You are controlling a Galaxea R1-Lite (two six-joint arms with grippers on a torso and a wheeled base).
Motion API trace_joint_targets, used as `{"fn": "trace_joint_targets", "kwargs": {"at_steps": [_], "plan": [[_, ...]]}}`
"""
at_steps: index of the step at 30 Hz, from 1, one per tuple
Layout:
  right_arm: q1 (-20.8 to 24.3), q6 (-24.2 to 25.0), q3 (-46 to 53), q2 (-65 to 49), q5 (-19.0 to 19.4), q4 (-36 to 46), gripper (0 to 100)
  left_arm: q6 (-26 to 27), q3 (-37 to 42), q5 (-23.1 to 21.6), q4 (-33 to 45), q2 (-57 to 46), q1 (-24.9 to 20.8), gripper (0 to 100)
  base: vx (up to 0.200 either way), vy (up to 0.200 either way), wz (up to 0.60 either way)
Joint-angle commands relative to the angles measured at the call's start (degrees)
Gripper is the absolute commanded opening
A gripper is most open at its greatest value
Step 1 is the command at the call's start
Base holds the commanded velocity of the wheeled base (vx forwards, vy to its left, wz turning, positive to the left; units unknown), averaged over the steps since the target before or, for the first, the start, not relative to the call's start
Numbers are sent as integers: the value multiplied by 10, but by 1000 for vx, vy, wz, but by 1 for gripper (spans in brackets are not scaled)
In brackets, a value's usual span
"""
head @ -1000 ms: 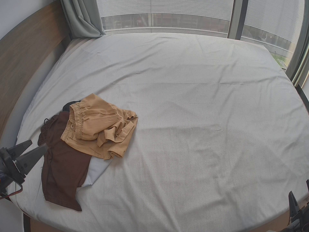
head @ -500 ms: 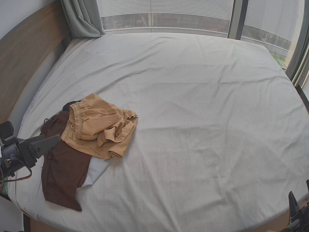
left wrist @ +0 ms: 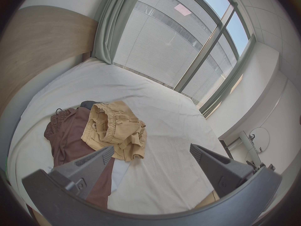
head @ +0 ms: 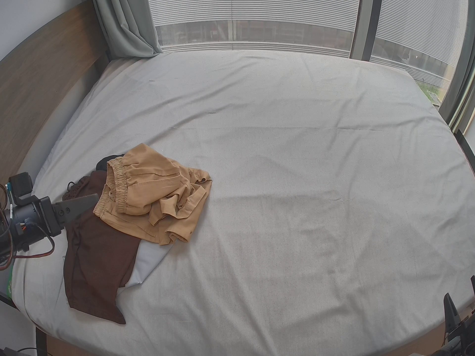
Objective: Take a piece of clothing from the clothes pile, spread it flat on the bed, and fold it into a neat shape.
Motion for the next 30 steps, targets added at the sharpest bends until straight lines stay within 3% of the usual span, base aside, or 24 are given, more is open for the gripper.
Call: {"fn": "trace_joint_targets", "kwargs": {"at_steps": [1,12,22,30], "plan": [[0,0,10,-4,0,0,100,1,-15,-2,0,38,4,100,0,0,0],[0,0,10,-4,0,0,100,3,-47,-1,-1,101,4,100,0,0,0],[0,1,9,-4,0,0,100,1,-57,-2,-79,178,23,100,0,0,0],[0,1,10,-4,0,0,100,2,-78,-2,-100,236,23,100,0,0,0]]}}
